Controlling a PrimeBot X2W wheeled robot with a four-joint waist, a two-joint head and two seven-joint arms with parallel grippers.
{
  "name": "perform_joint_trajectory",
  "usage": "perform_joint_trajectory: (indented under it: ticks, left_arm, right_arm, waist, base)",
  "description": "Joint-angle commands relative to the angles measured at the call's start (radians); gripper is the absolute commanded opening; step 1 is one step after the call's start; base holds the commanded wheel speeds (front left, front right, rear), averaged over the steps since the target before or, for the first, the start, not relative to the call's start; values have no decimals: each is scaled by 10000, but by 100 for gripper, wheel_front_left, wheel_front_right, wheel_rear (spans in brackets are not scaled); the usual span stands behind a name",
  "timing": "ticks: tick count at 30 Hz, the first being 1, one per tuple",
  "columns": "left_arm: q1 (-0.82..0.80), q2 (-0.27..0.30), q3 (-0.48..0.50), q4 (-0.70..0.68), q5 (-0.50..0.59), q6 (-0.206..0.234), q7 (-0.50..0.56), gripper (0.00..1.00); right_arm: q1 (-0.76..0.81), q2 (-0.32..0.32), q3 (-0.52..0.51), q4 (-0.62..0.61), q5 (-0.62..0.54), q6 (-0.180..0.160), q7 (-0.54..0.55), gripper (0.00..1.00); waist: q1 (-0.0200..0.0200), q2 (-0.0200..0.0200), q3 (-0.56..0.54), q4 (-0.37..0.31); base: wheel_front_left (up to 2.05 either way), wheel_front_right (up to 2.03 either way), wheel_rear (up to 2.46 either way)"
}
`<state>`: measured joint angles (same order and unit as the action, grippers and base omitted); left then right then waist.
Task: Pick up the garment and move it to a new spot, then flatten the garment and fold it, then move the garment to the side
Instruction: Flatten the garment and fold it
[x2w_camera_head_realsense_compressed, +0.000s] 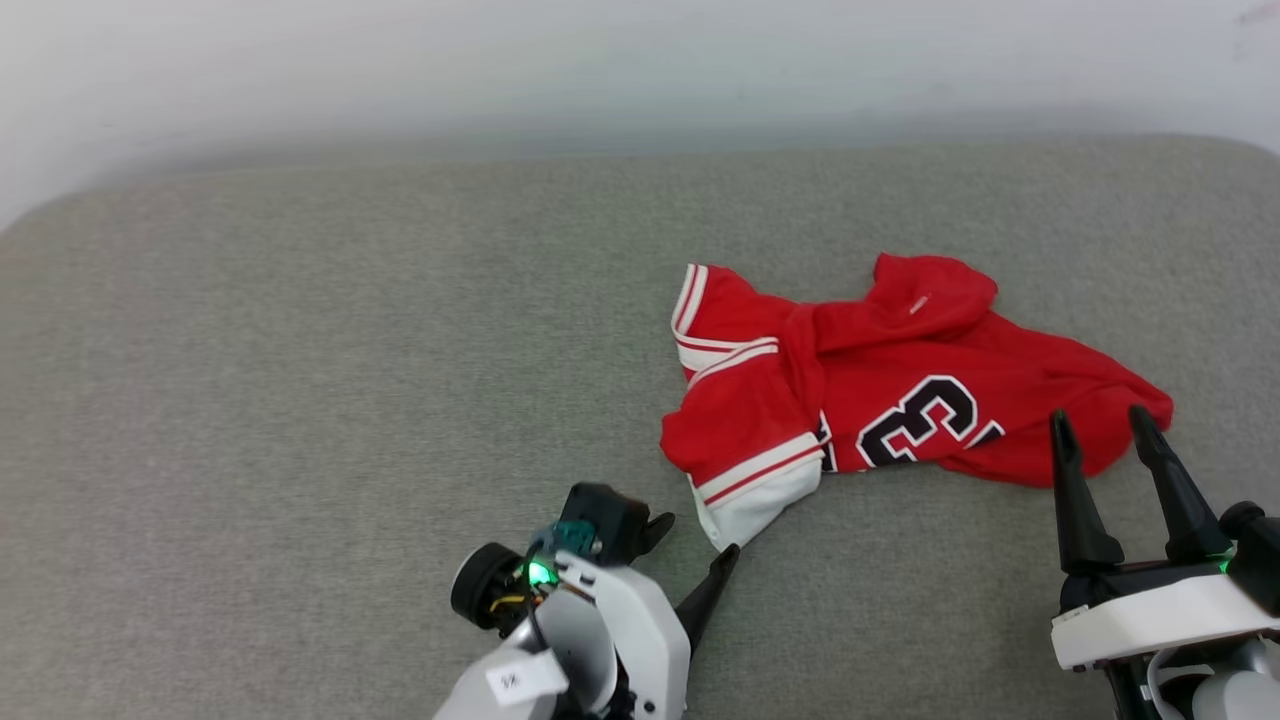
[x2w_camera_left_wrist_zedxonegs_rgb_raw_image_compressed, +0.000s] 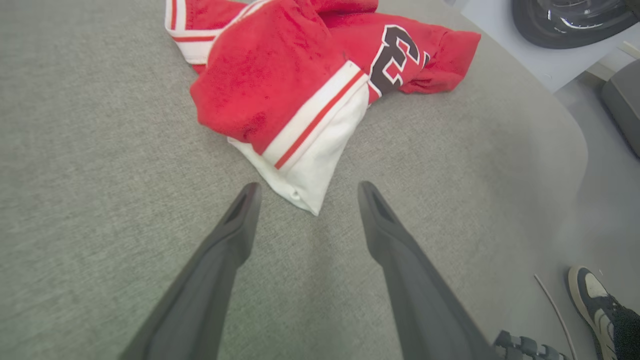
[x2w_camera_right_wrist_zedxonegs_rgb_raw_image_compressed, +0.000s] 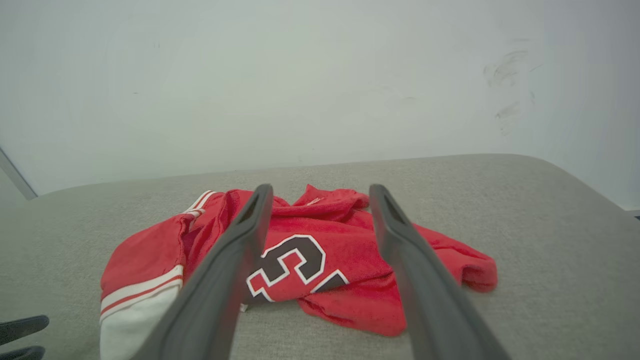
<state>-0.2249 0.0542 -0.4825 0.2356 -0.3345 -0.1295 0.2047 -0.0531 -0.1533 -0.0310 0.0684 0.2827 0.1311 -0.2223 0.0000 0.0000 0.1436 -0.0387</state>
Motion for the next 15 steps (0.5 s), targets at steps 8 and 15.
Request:
perform_joint_trajectory:
  ticks: [8,15]
  left_arm:
    - [-1142,43,-78,618,-401,72,1517,100]
    - [-1678,-6,-264,1308,-617,126,1309,100]
  right_arm:
    - [-339,167,21,-148,-76,-7,-64,100]
    - [-530,278,-1,-60,-141,-7,-161,100]
  waist:
    - [0,0,803,-596]
    - [0,0,1213,-730]
  base:
    - [0,0,0]
    - [0,0,0]
